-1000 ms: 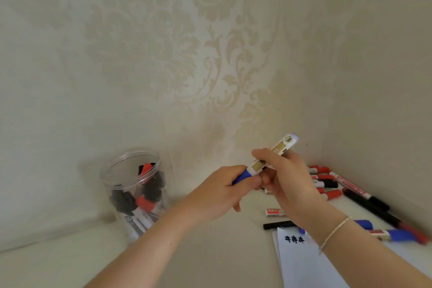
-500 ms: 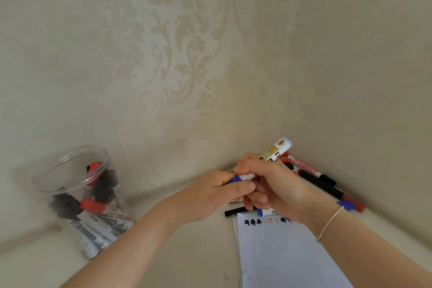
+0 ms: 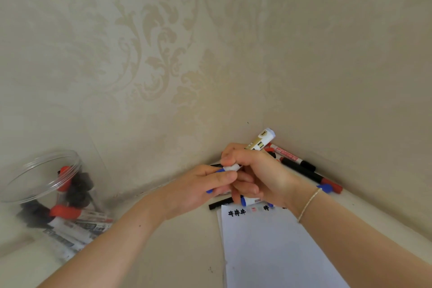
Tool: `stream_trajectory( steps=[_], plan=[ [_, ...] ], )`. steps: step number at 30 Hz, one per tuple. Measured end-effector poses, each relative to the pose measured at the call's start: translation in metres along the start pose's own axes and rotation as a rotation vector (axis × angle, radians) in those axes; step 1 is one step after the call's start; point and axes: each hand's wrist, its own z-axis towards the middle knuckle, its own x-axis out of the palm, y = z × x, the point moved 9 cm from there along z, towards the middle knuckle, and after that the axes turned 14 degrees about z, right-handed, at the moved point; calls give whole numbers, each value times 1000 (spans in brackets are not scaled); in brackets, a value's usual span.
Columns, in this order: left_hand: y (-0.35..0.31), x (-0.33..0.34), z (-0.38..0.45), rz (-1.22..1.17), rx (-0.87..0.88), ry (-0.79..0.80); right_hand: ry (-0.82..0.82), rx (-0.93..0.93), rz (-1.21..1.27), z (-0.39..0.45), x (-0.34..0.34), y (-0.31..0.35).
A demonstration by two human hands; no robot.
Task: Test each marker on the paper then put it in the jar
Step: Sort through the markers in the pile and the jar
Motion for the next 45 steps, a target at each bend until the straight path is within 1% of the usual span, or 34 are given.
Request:
stream_trajectory(
  steps=[4,6,8,9,10,13,15,17,18,19,21,24,26,28,29,32,34,36,39,41,43,45],
  plan=[
    [12,-4,4,-70,-37,8,34,-23,5,4,-4,1],
    [14,-3,5,-111,-29,23,45,-25,-2,6,-6,0],
    [15,-2,6,-105,-38,22,38,-35,-5,6,-8,1],
    [15,-3,7,-47,-56,8,14,-46,-1,6,-11,2],
    [15,-6,9,67,-79,-36,-36,-71,3,6,-16,5],
    [12,-15,16,407,-113,-147,-268,-162,-19,8,-37,13],
    [8,-17,18,582,-121,-192,-402,-191,-90,9,-45,16],
    [2,-17,18,761,-131,-234,-486,-206,-211,11,-48,18],
    [2,-19,16,804,-137,-265,-509,-215,-272,12,-48,19],
    [3,-20,15,788,-139,-297,-520,-218,-315,12,-46,21],
    [3,-23,11,658,-126,-359,-481,-193,-328,14,-41,20],
    [-2,-27,6,537,-82,-434,-331,-137,-218,18,-30,14],
    [-4,-26,3,490,-64,-427,-242,-125,-196,19,-21,14],
    [0,-22,-2,408,-59,-373,-185,-141,-174,16,-19,21],
    [3,-21,-6,383,-75,-355,-185,-158,-168,14,-22,27],
    [23,-26,-11,368,-188,-339,-268,-230,-194,7,-42,45],
    [31,-29,-10,401,-249,-317,-280,-258,-137,6,-48,45],
    [36,-29,-6,489,-268,-308,-281,-267,-70,6,-51,40],
    [46,-29,2,604,-279,-357,-289,-294,10,5,-61,37],
    [54,-24,8,738,-283,-380,-318,-295,76,5,-73,34],
    [51,-10,17,849,-211,-378,-367,-309,145,2,-88,30],
    [37,17,26,937,-41,-319,-424,-336,187,-3,-102,26]
  ],
)
